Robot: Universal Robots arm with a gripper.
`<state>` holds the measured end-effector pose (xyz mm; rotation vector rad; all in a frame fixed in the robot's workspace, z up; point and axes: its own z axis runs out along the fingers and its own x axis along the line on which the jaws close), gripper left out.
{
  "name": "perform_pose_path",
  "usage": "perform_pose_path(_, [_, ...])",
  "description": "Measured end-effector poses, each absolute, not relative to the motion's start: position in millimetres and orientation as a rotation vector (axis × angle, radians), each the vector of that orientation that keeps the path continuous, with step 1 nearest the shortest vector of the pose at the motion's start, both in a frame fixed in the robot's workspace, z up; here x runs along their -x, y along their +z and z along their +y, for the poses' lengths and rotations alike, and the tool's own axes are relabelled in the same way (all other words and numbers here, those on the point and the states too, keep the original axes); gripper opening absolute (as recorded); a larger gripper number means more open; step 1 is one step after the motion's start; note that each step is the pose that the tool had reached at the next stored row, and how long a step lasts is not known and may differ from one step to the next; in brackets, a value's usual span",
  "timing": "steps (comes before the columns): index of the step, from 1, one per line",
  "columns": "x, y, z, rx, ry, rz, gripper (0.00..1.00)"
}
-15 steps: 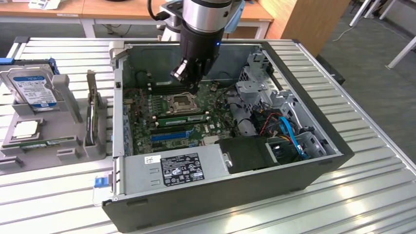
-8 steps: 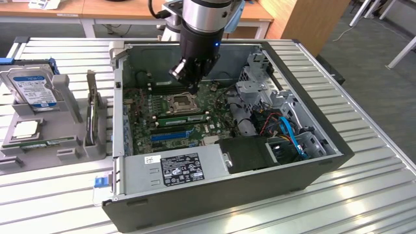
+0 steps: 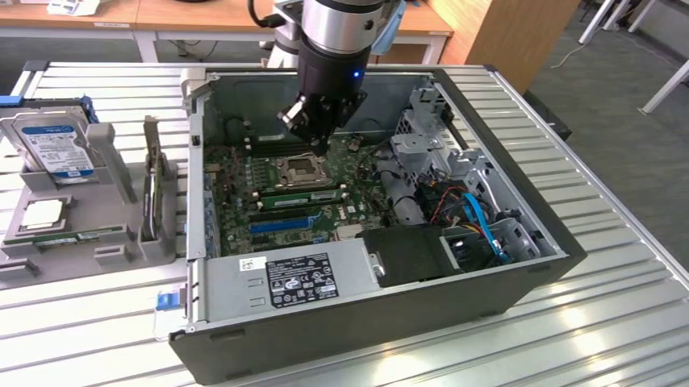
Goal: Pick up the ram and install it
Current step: 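Press down the ram until it locks into place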
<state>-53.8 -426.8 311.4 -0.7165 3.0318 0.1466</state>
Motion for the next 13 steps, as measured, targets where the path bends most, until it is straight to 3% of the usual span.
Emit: perform_pose_path(13, [54.4,311.4,-426.9,0.476,0.147,3.08,0.1])
